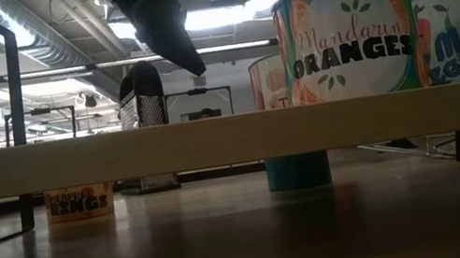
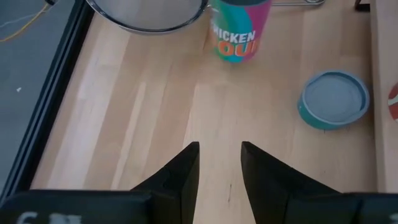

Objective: Pick and place cans onto a shelf
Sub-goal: Put the canned chicken soup on the shelf

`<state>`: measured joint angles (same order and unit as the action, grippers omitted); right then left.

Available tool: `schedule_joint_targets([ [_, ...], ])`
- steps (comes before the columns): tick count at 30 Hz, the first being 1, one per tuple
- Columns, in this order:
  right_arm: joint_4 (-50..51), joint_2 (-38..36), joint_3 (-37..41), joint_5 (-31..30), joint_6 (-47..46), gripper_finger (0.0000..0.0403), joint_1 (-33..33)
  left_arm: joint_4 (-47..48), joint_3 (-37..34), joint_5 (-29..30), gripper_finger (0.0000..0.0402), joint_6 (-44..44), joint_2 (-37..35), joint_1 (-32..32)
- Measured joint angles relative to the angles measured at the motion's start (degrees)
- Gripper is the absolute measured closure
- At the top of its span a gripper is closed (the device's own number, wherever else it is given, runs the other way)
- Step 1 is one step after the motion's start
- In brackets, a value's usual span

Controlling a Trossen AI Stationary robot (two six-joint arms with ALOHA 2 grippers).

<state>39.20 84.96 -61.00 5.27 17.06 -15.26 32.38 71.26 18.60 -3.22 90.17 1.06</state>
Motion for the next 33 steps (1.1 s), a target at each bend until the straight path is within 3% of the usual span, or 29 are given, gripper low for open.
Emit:
schedule_joint_targets([
  [9, 0.26, 5.30, -12.83, 1.39, 15.13, 0.0397, 0.00, -0.07, 0.00, 0.01, 0.0291, 2.32, 0.00, -0.04],
  [16, 6.43, 16.32, -24.81, 3.87, 23.23, 0.0397, 0.21, 0.17, 0.00, -0.11, 0.0291, 2.36, 0.02, 0.00],
  [20, 10.36, 22.55, -29.48, 3.86, 27.07, 0.0397, 0.92, 0.34, 0.00, -3.17, 0.0291, 2.76, 0.02, -0.02],
  [27, 13.68, 28.78, -32.08, 3.99, 32.37, 0.0397, 2.44, 0.61, 0.00, -9.02, 0.0291, 3.97, 0.02, 0.22],
  [33, 13.63, 29.72, -32.14, 4.04, 32.54, 0.0390, 2.99, 0.76, -0.01, -9.10, 0.0291, 4.00, 0.02, 0.52],
])
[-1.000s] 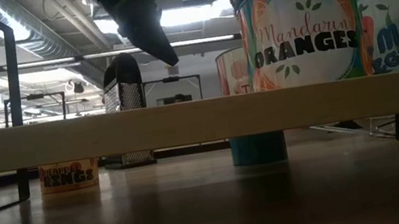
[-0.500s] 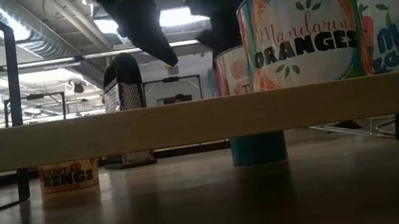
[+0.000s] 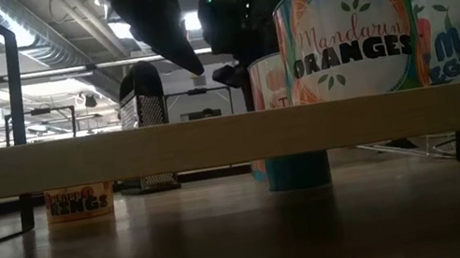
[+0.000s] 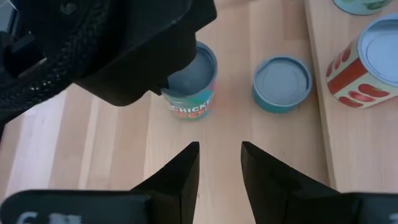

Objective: Pick and place cans onto a shelf
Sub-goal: Put the canned chicken soup on the shelf

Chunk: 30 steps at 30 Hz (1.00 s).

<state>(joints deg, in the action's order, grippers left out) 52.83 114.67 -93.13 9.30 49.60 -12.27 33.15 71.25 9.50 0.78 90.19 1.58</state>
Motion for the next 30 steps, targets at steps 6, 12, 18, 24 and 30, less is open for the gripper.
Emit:
schedule_joint_targets([
  [6, -0.23, 0.05, 0.01, -0.17, 0.01, 0.0363, -0.02, 0.33, 0.00, 0.00, 0.0291, -0.02, 0.00, 0.00],
  [12, -0.75, 0.09, 0.01, -0.20, 0.00, 0.0342, -0.02, 0.31, -0.01, 0.00, 0.0291, -0.03, 0.00, 0.00],
  [18, -1.26, 0.09, 0.01, -0.20, -0.01, 0.0320, 0.01, 0.31, 0.00, 0.00, 0.0291, -0.04, 0.00, 0.00],
  [24, 5.55, -0.06, -3.88, -0.22, -0.05, 0.0320, 0.24, 0.28, 0.01, 0.00, 0.0291, -0.07, 0.00, 0.00],
  [30, 20.96, -2.02, -12.88, 0.04, -4.75, 0.0320, 0.45, 0.20, 0.01, -0.01, 0.0291, 0.04, 0.00, 0.00],
])
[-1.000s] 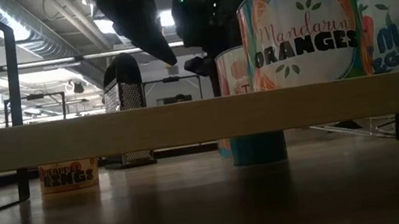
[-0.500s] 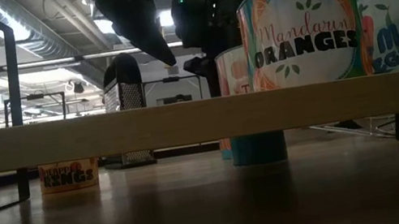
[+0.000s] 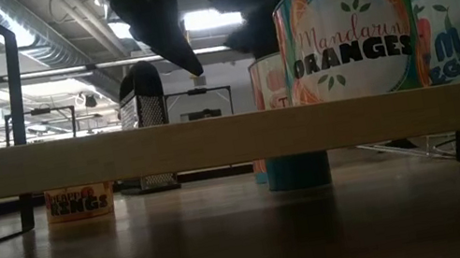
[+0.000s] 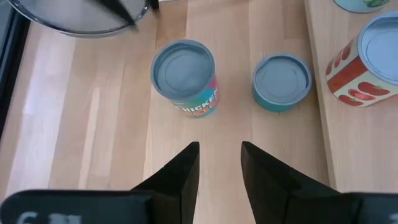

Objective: Pick and place cans onto a shelf
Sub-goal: Put the canned chicken soup on the shelf

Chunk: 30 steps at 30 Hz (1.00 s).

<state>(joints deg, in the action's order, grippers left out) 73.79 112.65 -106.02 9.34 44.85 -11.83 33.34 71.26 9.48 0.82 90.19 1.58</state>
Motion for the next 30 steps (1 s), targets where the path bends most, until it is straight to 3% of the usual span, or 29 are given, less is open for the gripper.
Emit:
schedule_joint_targets([
  [6, 6.07, -6.87, -0.50, 1.30, -7.39, 0.0320, 0.89, -2.79, -0.02, -0.50, 0.0291, 4.03, 0.04, 0.00],
  [11, 5.21, -16.78, 7.57, 1.37, -15.19, 0.0320, 1.91, -9.61, -0.02, -4.56, 0.0291, 11.44, 0.04, -0.68],
  [21, -17.27, -41.75, 36.40, 0.81, -26.74, 0.0320, 2.40, -20.27, -0.02, -13.45, 0.0291, 18.26, 1.99, -4.51],
  [30, -29.45, -49.23, 46.65, 0.77, -26.20, 0.0320, 2.21, -22.92, -0.04, -17.99, 0.0291, 21.83, 9.12, -7.41],
])
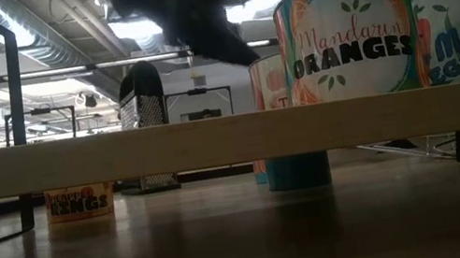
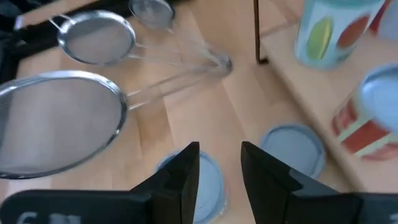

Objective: Pick and place cans onto a shelf
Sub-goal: Put the canned chicken soup on the shelf

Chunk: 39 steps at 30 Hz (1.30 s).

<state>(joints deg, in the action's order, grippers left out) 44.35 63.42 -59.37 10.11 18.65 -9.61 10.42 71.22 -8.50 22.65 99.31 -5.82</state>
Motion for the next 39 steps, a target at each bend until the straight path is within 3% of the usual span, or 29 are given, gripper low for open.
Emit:
schedule_joint_targets([
  [8, -2.33, 0.28, 2.68, 0.00, -0.15, 0.0320, -1.03, 1.01, 0.00, 0.03, 0.0291, 4.98, 6.37, -0.81],
  [17, -3.05, 0.28, 3.40, 0.00, -0.12, 0.0320, -1.06, 2.88, 0.09, 3.04, 0.0297, 5.12, 7.56, -1.27],
  [26, -3.05, 0.28, 3.40, 0.00, -0.15, 0.0320, -1.08, 2.93, 0.09, 3.67, 0.0379, 2.98, 7.56, -1.27],
  [34, -3.03, 0.28, 3.40, 0.00, -0.15, 0.0320, -1.06, 4.18, 0.11, 12.23, 0.0395, -0.61, 6.31, 0.45],
  [39, -2.93, 0.31, 3.40, 0.02, -0.17, 0.0320, -1.08, 10.99, 3.64, 16.97, 0.0397, -6.79, 3.08, 2.93],
])
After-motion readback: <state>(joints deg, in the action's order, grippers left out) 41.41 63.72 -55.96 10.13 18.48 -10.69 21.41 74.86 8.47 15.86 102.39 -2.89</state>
